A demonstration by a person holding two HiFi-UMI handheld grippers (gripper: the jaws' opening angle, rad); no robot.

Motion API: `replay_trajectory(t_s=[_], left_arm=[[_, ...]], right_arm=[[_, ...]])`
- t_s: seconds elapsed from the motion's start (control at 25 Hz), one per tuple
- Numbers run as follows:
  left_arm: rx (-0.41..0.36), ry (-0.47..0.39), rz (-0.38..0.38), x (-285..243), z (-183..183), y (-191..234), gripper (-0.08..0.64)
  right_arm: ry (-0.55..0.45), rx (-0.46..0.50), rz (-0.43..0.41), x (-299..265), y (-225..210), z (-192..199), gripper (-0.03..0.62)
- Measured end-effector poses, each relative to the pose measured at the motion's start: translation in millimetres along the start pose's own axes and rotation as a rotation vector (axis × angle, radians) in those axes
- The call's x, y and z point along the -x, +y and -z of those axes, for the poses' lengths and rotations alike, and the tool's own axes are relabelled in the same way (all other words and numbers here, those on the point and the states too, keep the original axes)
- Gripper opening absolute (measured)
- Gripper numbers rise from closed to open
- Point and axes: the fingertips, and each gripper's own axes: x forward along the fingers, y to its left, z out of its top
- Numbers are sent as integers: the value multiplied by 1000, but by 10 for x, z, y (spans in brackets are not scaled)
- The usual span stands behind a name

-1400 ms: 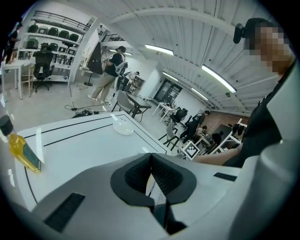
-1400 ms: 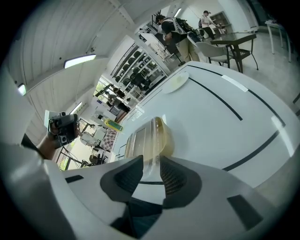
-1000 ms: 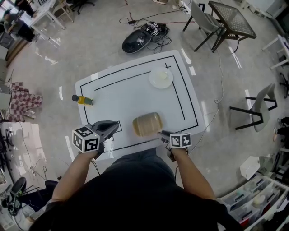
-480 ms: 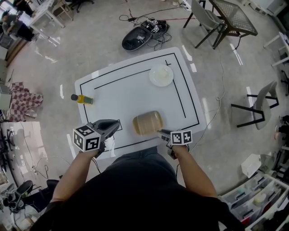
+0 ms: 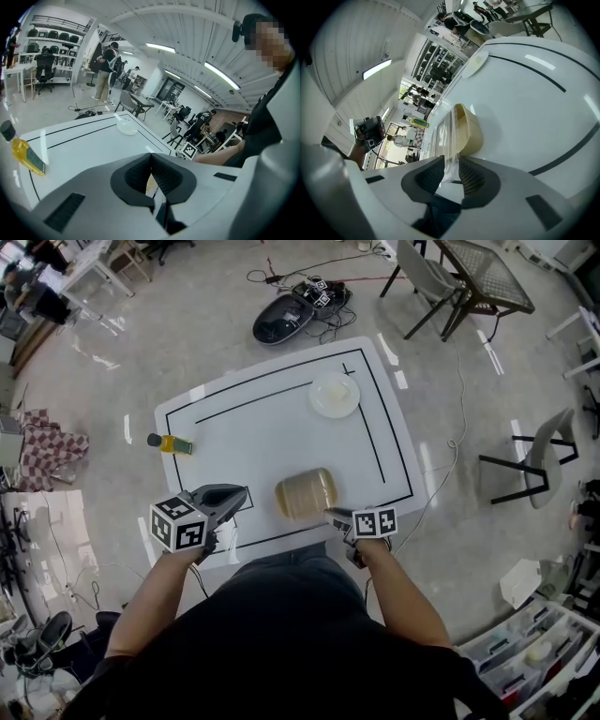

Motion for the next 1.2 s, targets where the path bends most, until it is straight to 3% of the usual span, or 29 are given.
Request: replay_trajectory(t_s=[0.8,1.2], left_arm=[[-40,-40,4,124,-89,-258,21],[-42,-68,-6,116,-112,-369,21]], right_arm=[[-13,25,-17,151,215,62,67],[-26,97,-28,288,284,-27,55]])
